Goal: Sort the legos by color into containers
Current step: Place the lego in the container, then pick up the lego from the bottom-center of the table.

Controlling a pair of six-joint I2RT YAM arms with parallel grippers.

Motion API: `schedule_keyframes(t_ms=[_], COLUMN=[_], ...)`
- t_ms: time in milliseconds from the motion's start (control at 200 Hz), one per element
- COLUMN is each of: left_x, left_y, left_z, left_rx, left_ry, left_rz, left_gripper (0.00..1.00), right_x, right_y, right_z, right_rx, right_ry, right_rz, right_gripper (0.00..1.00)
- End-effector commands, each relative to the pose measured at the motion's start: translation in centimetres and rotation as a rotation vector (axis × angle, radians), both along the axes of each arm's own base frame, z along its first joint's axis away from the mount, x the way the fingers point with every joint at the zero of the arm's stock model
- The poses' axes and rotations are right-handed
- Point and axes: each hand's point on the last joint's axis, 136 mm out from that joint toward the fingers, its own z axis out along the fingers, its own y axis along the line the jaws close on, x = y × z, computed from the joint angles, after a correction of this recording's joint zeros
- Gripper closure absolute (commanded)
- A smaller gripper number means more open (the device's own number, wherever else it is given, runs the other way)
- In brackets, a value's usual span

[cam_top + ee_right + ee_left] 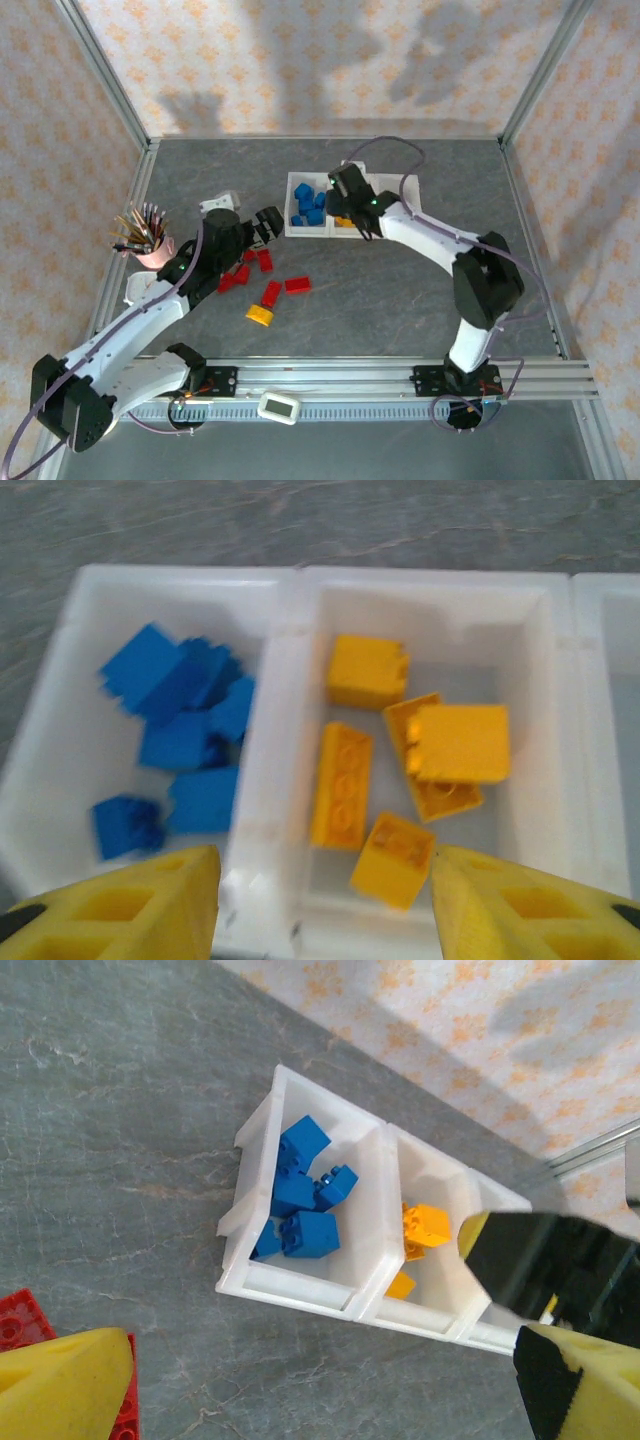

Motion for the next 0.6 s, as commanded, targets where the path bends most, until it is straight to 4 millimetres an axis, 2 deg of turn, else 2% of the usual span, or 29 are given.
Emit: schedule_keyframes(t_ms=[0, 135, 335, 475, 596], left_x=[-1.3, -2.9, -5.2, -6.5, -7.4], left_y=[1.6, 3.0, 4.6, 5.4, 6.3], left_z=[-0.5, -1.3, -2.1, -2.5, -2.9], left_rx=[0.038, 0.055, 0.049, 0.043, 0.051], left_ry=[0.016, 0.046, 0.080, 0.102, 0.123], left_rz=[0.036, 0.062, 0.105, 0.126, 0.152], left_gripper=[0.01, 0.01, 0.01, 0.01, 0.01], right_x=[-3.5, -7.4, -12.1, -15.4, -18.8], right_y=[1.5, 4.2, 9.0, 12.3, 14.9], right_z=[0.0, -0.6, -1.7, -3.7, -5.5], right_rx=[0.000, 0.005, 0.074, 0.060, 0.038], right_ry=[0.020, 0.052, 0.123, 0.166, 0.185], right_rz=[0.073, 0.142, 0.217, 0.281, 0.407], right_gripper=[0.40, 0.36, 0.33, 0.31, 0.30])
